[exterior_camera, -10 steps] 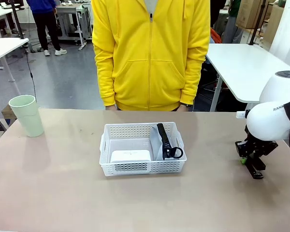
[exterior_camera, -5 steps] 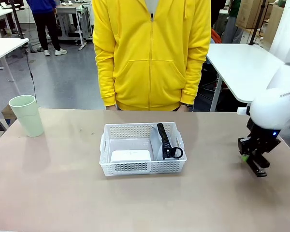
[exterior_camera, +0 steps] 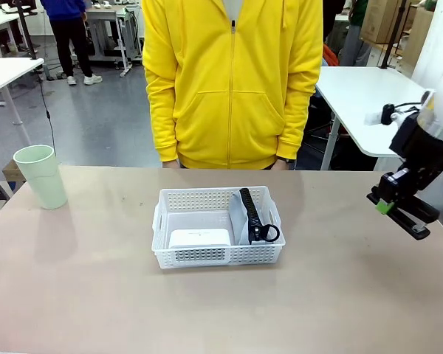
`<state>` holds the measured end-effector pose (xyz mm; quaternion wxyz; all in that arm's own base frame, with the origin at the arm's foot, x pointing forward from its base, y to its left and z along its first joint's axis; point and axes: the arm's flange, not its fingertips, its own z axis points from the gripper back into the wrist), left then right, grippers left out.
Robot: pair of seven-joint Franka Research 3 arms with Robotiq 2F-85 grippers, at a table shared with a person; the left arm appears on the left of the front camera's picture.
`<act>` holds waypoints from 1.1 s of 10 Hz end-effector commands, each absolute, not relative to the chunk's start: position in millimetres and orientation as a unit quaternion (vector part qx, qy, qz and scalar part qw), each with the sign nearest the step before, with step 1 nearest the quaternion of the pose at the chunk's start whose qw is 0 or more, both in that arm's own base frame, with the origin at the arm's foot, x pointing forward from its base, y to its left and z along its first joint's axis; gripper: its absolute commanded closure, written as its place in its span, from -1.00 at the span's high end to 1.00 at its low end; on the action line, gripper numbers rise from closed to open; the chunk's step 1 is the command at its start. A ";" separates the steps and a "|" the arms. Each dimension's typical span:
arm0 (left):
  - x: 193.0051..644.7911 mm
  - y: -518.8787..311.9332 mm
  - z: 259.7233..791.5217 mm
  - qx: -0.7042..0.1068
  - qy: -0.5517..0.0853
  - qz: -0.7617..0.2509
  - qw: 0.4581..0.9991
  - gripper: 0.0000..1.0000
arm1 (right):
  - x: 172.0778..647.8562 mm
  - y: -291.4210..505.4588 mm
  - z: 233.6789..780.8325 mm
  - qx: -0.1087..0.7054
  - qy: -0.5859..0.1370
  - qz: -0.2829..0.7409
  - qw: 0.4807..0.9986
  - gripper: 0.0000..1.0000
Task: Efficiently arrange items inside the basket to fit them all.
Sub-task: Pick up the Stapler and place it inside the Organizing basket.
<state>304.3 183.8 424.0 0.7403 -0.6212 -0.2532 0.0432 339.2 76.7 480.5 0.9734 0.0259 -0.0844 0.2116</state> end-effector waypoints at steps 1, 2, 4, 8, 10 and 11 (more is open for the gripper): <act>304.2 182.0 425.3 -0.628 -0.267 0.037 0.730 1.00 | 313.5 64.9 463.3 0.057 -0.111 0.197 0.972 -1.00; 304.2 182.0 425.3 -0.628 -0.267 0.037 0.730 1.00 | 319.4 55.4 456.0 0.065 -0.103 0.155 0.980 -1.00; 304.2 182.0 425.3 -0.628 -0.267 0.037 0.730 1.00 | 322.4 75.3 480.7 0.035 -0.097 0.210 0.972 -1.00; 304.2 182.0 425.3 -0.628 -0.267 0.037 0.730 1.00 | 320.0 74.2 479.1 0.038 -0.096 0.203 0.974 -0.27; 304.2 182.0 425.3 -0.628 -0.267 0.037 0.730 1.00 | 335.4 139.2 507.1 -0.040 -0.145 0.245 0.958 -0.27; 304.2 182.0 425.3 -0.628 -0.267 0.037 0.730 1.00 | 347.1 183.9 521.9 -0.066 -0.160 0.289 0.941 -0.27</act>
